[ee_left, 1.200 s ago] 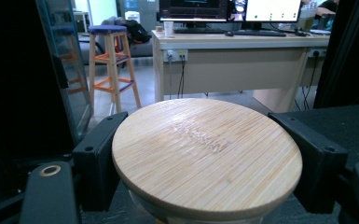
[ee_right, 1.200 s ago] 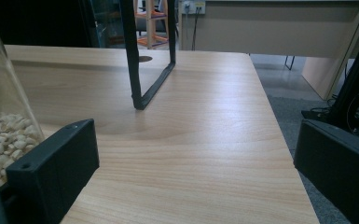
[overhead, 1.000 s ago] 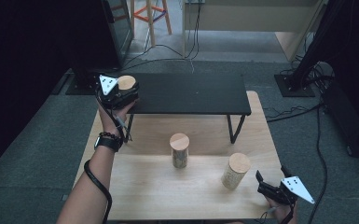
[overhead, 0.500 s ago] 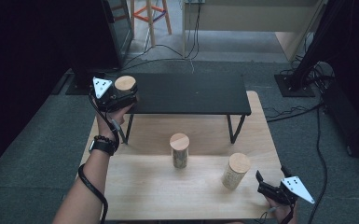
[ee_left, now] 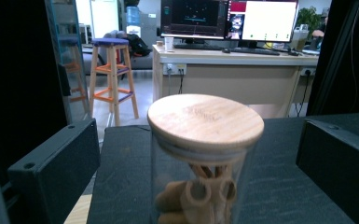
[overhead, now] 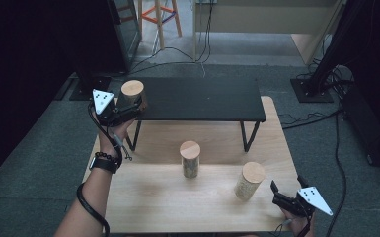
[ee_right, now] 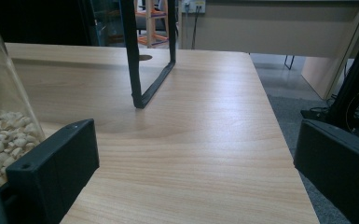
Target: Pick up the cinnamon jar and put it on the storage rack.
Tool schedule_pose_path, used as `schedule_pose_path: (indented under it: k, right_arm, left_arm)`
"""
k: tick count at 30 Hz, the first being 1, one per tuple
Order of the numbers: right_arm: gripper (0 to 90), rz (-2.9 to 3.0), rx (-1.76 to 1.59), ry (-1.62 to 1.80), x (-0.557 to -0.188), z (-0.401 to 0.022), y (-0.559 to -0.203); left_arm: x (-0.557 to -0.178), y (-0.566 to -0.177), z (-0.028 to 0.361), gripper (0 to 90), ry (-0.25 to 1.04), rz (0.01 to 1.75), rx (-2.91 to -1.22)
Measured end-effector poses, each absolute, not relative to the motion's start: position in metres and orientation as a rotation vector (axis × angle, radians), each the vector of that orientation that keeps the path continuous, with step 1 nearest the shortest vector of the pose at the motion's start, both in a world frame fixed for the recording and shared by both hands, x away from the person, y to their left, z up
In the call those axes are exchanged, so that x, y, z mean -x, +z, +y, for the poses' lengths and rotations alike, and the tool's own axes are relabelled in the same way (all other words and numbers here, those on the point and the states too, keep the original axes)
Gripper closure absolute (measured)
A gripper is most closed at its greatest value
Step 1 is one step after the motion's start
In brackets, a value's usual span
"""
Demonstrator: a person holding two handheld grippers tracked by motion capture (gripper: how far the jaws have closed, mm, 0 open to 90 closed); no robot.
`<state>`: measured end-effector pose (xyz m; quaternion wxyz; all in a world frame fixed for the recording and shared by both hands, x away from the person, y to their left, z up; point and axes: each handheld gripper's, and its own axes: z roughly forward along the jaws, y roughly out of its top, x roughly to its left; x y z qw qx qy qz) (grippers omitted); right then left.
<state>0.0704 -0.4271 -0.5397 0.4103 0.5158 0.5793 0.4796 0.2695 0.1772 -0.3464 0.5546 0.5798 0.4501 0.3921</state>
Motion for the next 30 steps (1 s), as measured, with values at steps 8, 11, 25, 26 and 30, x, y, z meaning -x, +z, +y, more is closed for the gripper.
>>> schedule_pose_path:
  k: [8, 11, 25, 26, 30]
  right_arm:
    - [0.0, 1.459, -1.299, 1.205, -0.07, -0.427, -0.54]
    - [0.0, 1.461, -1.296, 1.202, -0.07, -0.427, -0.54]
    - [0.0, 1.46, -1.297, 1.202, -0.07, -0.426, -0.54]
    - [0.0, 1.461, -1.296, 1.2, -0.07, -0.426, -0.54]
    - [0.0, 1.458, -1.298, 1.201, -0.07, -0.426, -0.54]
  left_arm:
    - [-0.258, -0.351, 0.183, 0.0, 0.921, 1.062, -1.359]
    - [-0.254, -0.351, 0.185, 0.0, 0.924, 1.057, -1.359]
    - [-0.229, -0.362, 0.195, 0.0, 0.93, 1.053, -1.353]
    - [-0.228, -0.363, 0.196, 0.0, 0.93, 1.053, -1.35]
    - [-0.221, -0.366, 0.2, 0.0, 0.931, 1.055, -1.344]
